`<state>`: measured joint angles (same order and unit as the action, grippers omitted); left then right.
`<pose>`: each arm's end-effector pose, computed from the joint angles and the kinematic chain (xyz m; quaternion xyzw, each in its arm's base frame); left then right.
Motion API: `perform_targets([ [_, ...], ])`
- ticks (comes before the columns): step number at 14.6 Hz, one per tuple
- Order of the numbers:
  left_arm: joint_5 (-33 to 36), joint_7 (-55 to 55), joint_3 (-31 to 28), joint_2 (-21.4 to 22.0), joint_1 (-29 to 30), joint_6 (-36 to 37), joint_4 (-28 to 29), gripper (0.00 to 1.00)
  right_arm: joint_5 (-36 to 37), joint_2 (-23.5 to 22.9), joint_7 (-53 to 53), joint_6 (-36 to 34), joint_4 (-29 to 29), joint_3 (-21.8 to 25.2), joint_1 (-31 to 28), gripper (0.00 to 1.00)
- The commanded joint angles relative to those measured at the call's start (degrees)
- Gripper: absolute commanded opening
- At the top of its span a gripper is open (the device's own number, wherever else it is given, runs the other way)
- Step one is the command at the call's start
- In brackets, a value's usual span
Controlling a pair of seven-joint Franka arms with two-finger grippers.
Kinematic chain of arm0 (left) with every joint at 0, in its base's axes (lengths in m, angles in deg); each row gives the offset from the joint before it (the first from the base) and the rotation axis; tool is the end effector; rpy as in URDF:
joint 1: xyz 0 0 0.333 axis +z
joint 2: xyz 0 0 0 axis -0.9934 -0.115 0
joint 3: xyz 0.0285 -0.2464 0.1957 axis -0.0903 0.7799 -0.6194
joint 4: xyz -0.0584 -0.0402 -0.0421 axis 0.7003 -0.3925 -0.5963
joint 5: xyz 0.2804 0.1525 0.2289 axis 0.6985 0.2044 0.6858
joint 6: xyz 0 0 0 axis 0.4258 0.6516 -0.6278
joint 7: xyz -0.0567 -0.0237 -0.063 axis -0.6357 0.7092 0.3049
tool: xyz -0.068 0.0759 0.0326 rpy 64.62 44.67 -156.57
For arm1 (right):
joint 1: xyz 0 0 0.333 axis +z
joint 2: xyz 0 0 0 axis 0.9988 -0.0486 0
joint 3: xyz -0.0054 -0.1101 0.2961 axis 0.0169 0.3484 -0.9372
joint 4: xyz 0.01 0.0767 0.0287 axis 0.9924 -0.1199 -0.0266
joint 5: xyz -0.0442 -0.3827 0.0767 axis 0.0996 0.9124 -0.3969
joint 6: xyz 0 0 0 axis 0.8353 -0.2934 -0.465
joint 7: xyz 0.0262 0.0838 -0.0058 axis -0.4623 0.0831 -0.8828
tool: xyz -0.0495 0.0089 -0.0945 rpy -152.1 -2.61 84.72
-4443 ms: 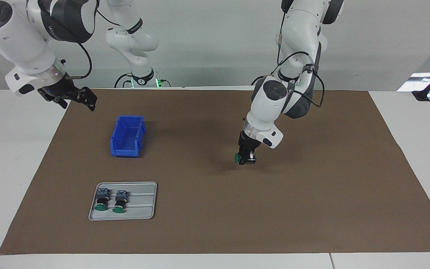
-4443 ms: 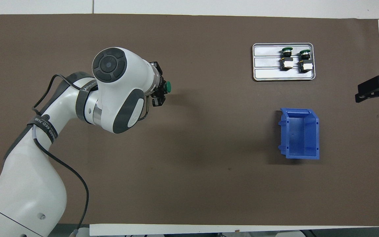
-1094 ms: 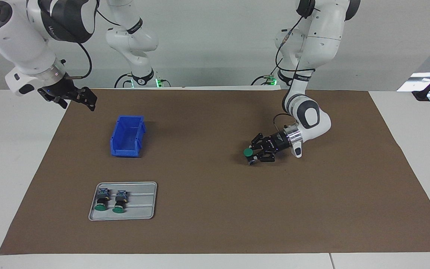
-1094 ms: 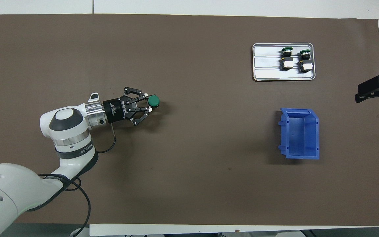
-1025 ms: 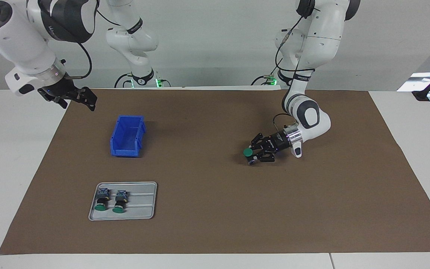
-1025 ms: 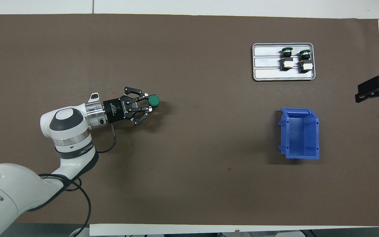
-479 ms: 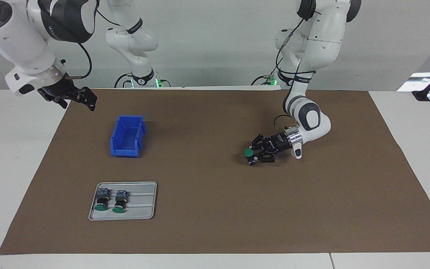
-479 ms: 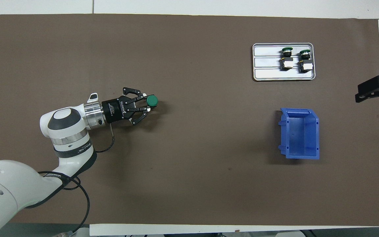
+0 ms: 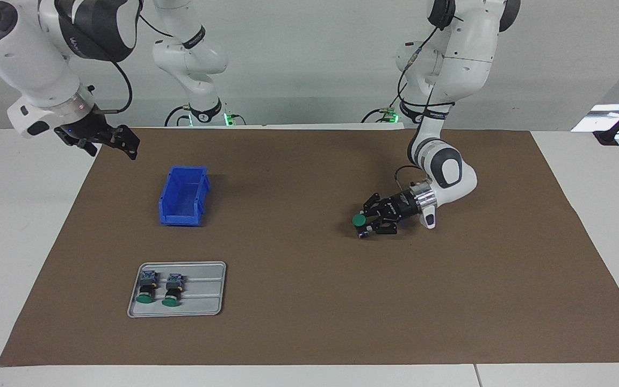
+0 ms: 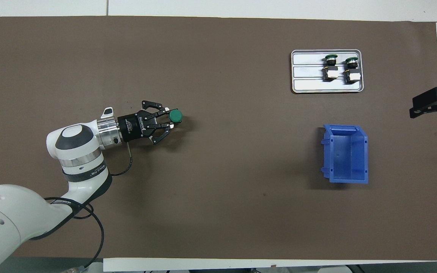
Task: Place and press button with both arms
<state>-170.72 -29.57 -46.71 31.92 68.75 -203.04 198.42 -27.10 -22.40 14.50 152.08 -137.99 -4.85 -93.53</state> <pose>0.5021 -0.2105 0.2239 0.5268 0.5931 -0.3726 0.4815 0.5483 -0.0594 0.5835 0.9949 -0.0583 -0.0816 0.0110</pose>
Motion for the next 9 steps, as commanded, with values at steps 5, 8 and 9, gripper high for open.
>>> perform_targets([
  [5, -1.4, 1.3, -0.1, 0.2, -0.2, -0.3, 1.1, 0.29, -0.3, 1.3, -1.1, 0.0, -1.5, 0.4, 0.2, 0.99],
  [8, -1.4, 1.4, -0.2, 0.2, -0.1, -0.3, 1.1, 0.34, -0.4, 1.3, -1.1, 0.0, -1.5, 0.4, 0.2, 0.99],
  [9, -1.4, 1.5, -0.2, 0.2, -0.1, -0.4, 1.1, 0.38, -0.3, 1.3, -1.1, 0.0, -1.5, 0.4, 0.2, 0.99],
])
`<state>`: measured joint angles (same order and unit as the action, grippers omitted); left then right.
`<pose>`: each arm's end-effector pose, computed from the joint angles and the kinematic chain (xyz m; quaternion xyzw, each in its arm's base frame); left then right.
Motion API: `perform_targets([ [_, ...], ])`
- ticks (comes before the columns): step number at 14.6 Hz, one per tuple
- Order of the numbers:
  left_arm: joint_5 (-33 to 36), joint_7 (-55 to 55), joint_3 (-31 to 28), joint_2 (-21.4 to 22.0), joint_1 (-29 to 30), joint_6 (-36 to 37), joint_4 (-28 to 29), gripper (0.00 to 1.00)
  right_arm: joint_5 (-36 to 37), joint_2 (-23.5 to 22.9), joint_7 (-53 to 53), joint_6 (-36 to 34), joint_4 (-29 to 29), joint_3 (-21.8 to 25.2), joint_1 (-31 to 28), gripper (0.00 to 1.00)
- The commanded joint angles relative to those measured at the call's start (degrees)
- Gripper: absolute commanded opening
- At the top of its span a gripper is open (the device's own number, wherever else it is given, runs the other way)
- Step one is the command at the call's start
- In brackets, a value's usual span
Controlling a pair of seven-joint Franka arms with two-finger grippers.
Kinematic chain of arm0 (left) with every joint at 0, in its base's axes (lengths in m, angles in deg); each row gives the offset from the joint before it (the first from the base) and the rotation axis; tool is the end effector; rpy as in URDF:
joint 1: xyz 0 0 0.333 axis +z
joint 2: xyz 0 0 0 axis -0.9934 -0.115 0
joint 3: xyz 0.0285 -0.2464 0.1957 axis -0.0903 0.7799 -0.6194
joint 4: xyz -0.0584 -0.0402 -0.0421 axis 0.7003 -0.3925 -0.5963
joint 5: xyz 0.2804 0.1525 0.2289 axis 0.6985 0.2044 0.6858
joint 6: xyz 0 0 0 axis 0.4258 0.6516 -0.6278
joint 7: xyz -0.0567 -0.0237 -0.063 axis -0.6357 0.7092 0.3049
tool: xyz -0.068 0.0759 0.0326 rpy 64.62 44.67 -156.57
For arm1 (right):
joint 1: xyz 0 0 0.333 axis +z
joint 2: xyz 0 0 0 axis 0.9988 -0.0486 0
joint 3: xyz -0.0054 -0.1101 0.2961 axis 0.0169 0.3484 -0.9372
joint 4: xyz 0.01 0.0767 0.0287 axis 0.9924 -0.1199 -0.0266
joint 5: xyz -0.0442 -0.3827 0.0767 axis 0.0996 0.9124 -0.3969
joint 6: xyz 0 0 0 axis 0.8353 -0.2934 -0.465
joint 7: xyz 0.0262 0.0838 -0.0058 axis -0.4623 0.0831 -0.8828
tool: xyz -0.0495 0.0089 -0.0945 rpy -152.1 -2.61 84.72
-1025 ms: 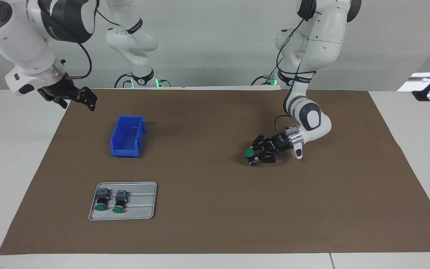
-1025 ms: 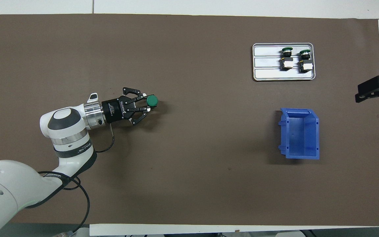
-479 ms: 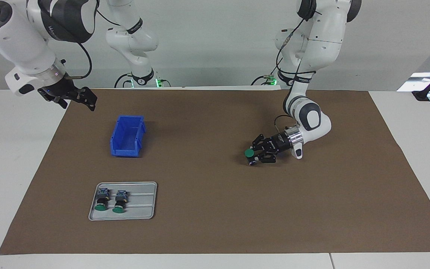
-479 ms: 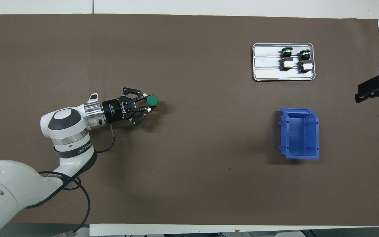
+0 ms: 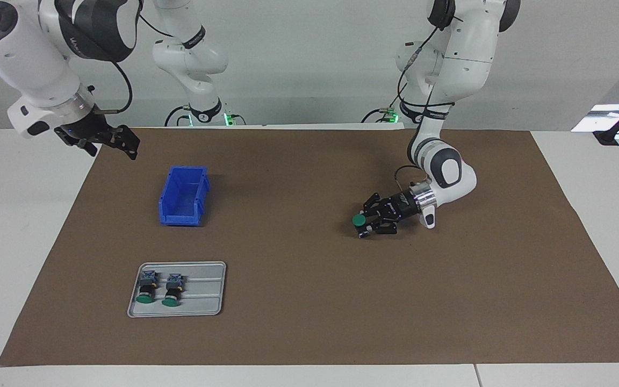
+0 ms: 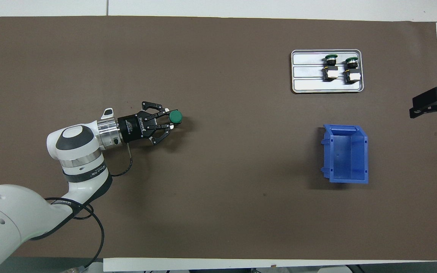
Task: Place and press button with both arms
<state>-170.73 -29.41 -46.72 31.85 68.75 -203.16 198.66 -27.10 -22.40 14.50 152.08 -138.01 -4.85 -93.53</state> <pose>0.5006 -0.2097 0.2216 0.5271 0.5946 -0.3720 0.4798 0.5483 -0.0594 0.5833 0.9949 -0.0583 -0.0818 0.0109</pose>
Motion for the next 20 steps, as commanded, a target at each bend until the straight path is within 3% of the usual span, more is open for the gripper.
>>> perform_targets([
  [1, -1.4, 1.3, -0.2, 0.3, -0.1, -0.3, 0.8, 0.39, -0.4, 1.3, -1.1, 0.0, -1.5, 0.4, 0.2, 0.99],
  [4, -1.4, 1.2, -0.2, 0.4, 0.4, -0.2, 0.8, 0.46, -0.3, 1.3, -1.1, 0.0, -1.5, 0.4, 0.2, 0.99],
  [5, -1.4, 1.2, -0.2, 0.4, 0.6, -0.2, 0.8, 0.54, -0.3, 1.3, -1.1, 0.0, -1.5, 0.4, 0.2, 0.99],
  [7, -1.4, 1.4, -0.2, 0.5, 0.5, -0.5, 1.1, 0.99, -0.4, 1.3, -1.1, 0.0, -1.5, 0.4, 0.2, 0.99],
  [15, -1.3, -0.4, -0.2, 2.7, 0.5, -3.2, 1.3, 1.00, -0.4, 1.3, -1.1, 0.0, -1.5, 0.4, 0.2, 0.99],
  [20, 0.2, -1.7, -0.5, 6.2, 0.8, -4.9, 1.7, 1.00, -0.3, 1.3, -1.1, 0.0, -1.5, 0.4, 0.2, 0.99],
])
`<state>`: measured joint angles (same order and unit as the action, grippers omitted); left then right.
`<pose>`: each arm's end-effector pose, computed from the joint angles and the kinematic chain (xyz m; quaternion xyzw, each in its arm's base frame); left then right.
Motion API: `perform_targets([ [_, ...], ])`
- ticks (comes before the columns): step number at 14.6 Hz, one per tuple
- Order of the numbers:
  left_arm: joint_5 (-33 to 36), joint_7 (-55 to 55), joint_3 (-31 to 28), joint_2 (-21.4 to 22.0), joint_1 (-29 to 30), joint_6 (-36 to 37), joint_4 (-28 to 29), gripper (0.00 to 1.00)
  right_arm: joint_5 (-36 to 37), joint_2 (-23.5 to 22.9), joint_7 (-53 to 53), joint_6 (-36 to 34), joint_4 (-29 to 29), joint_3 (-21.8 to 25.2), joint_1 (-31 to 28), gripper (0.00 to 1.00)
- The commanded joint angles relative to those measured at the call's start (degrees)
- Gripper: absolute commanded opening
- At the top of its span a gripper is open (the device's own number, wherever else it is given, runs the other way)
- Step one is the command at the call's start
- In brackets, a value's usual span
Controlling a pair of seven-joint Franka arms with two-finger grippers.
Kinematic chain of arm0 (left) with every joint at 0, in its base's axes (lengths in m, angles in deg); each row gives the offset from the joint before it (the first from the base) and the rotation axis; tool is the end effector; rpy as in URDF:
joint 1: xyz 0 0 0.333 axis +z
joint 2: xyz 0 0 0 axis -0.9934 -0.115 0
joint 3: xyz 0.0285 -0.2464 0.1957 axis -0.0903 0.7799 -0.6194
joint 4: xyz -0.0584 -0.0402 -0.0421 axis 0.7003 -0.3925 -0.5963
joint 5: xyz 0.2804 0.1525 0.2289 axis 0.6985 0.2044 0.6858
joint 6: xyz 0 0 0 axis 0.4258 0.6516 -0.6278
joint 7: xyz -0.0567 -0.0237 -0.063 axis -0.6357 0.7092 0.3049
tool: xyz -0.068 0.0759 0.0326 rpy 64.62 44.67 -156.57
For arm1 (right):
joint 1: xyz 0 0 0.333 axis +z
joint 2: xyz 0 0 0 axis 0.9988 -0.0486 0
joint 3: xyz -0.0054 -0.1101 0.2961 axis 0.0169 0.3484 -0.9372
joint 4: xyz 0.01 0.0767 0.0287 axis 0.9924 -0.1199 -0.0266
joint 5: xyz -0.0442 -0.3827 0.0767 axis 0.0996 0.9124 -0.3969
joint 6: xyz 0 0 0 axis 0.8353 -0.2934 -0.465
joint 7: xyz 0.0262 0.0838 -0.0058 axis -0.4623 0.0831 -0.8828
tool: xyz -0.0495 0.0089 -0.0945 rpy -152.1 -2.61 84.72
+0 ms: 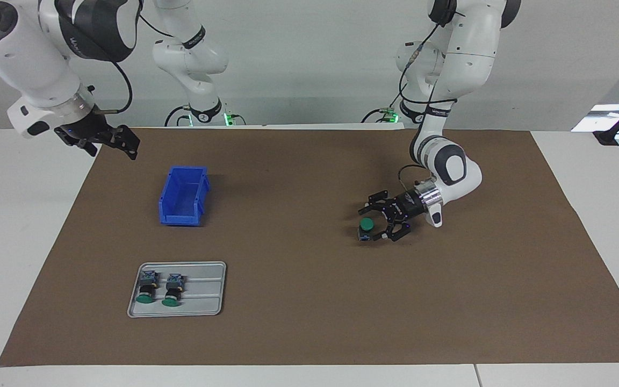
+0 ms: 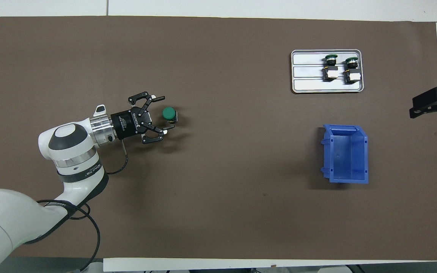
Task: Place and press button with both arms
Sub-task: 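Draw the left gripper back away from the button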
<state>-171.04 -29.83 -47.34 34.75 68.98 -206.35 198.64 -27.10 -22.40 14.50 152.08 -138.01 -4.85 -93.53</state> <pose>0.5107 -0.1968 0.2455 0.5273 0.6040 -0.3391 0.4922 0.5483 -0.0594 0.5833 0.9949 -0.0583 -0.0818 0.0109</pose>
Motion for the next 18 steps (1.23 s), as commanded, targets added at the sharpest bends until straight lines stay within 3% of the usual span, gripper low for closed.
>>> perform_targets([
  [1, 1.5, -2.5, 0.1, 4.7, 0.5, -3.0, 1.9, 1.00, -0.3, 1.3, -1.1, 0.0, -1.5, 0.4, 0.2, 0.99],
  [6, 15.3, -10.5, -0.1, 9.8, 0.5, -8.6, 1.5, 1.00, -0.4, 1.3, -1.1, 0.0, -1.5, 0.4, 0.2, 0.99],
  [10, 28.7, -13.4, -0.2, 10.0, 1.3, -9.4, -1.4, 1.00, -0.3, 1.3, -1.1, 0.0, -1.5, 0.4, 0.2, 0.99],
  [14, 44.9, -19.9, -0.3, 10.7, 2.3, -6.7, -6.0, 1.00, -0.3, 1.3, -1.1, 0.0, -1.5, 0.4, 0.2, 0.99],
  [18, 60.2, -21.2, -0.3, 10.8, 3.9, 0.3, -12.5, 1.00, -0.4, 1.3, -1.1, 0.0, -1.5, 0.4, 0.2, 0.99],
])
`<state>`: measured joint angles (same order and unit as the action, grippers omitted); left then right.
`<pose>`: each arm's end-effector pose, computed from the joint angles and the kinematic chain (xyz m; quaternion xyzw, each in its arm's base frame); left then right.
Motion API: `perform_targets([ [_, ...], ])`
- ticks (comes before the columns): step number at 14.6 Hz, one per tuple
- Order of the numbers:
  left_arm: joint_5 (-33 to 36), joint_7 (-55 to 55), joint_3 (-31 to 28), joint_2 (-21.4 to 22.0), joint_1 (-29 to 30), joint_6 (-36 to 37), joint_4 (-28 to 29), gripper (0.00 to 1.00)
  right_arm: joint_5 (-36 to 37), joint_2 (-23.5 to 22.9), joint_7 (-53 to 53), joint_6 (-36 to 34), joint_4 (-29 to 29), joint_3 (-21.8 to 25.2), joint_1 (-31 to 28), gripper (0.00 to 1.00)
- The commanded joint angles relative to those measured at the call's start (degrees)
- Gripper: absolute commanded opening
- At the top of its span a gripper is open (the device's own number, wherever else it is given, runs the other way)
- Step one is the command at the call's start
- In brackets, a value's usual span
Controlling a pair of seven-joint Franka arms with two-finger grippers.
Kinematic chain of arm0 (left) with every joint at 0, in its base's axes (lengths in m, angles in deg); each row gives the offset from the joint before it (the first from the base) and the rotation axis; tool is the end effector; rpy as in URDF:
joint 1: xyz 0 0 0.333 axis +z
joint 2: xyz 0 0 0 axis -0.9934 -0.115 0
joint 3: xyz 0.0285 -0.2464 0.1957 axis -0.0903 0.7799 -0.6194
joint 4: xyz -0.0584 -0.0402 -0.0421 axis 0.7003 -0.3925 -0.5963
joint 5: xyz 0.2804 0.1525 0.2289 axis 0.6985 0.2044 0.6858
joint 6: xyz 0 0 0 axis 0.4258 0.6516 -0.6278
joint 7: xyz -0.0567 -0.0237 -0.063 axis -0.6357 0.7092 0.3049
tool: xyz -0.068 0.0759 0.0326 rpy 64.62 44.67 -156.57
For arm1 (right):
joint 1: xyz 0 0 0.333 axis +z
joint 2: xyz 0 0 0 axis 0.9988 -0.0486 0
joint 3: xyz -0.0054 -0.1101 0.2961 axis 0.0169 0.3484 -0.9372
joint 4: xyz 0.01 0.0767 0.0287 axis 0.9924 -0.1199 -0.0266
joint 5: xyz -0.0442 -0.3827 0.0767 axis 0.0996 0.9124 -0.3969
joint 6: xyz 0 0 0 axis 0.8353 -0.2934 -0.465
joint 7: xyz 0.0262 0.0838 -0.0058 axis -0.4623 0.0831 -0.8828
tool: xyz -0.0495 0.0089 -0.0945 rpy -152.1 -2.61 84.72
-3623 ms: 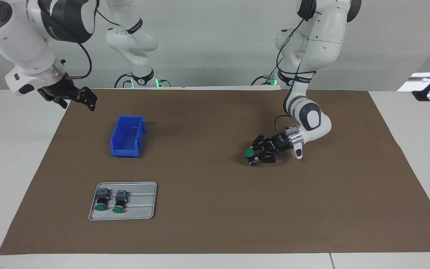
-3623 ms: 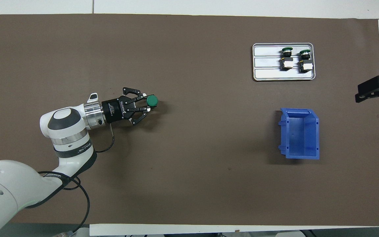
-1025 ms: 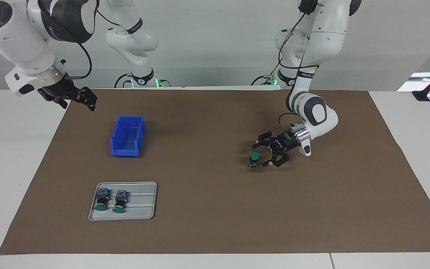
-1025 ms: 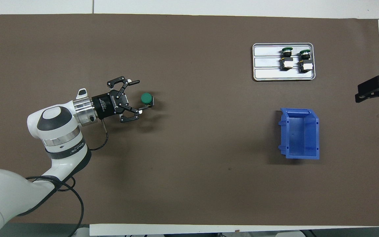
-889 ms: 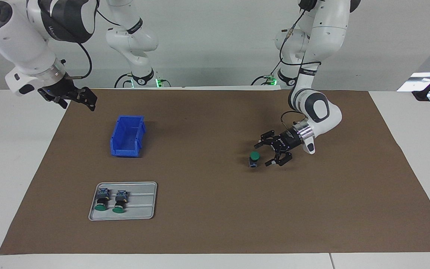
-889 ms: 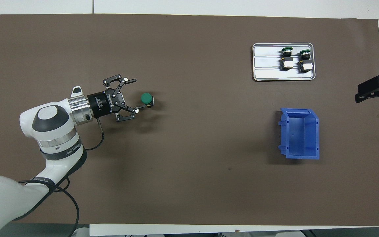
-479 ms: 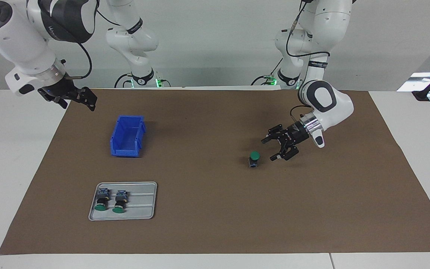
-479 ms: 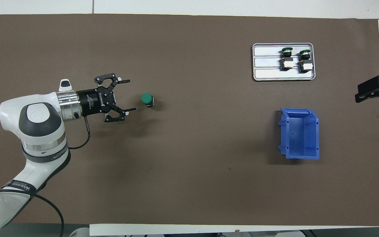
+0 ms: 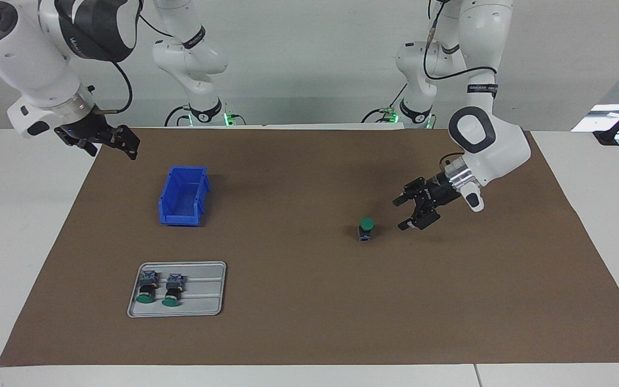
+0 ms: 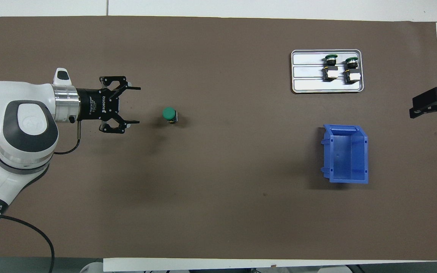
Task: Place and press button with both arms
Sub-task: 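Draw the left gripper back away from the button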
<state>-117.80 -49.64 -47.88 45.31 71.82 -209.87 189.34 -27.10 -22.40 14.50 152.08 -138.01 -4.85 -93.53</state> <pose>0.5542 -0.1591 0.3907 0.7774 0.5135 -0.1855 0.3123 0.5483 -0.0594 0.5833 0.9949 -0.0583 -0.0818 0.0109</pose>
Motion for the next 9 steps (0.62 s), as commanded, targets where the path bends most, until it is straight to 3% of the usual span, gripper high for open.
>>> perform_targets([
  [1, 11.7, -1.4, 0.3, 0.0, 0.9, 4.4, -5.1, 1.00, -0.3, 1.3, -1.1, 0.0, -1.5, 0.4, 0.2, 0.99],
  [7, 34.8, 1.3, 0.8, -0.4, -2.6, 2.2, -8.4, 1.00, -0.4, 1.3, -1.1, 0.0, -1.5, 0.4, 0.2, 0.99],
  [9, 37.6, 1.4, 0.7, -0.3, -4.4, 2.1, -8.8, 1.00, -0.4, 1.3, -1.1, 0.0, -1.5, 0.4, 0.2, 0.99],
])
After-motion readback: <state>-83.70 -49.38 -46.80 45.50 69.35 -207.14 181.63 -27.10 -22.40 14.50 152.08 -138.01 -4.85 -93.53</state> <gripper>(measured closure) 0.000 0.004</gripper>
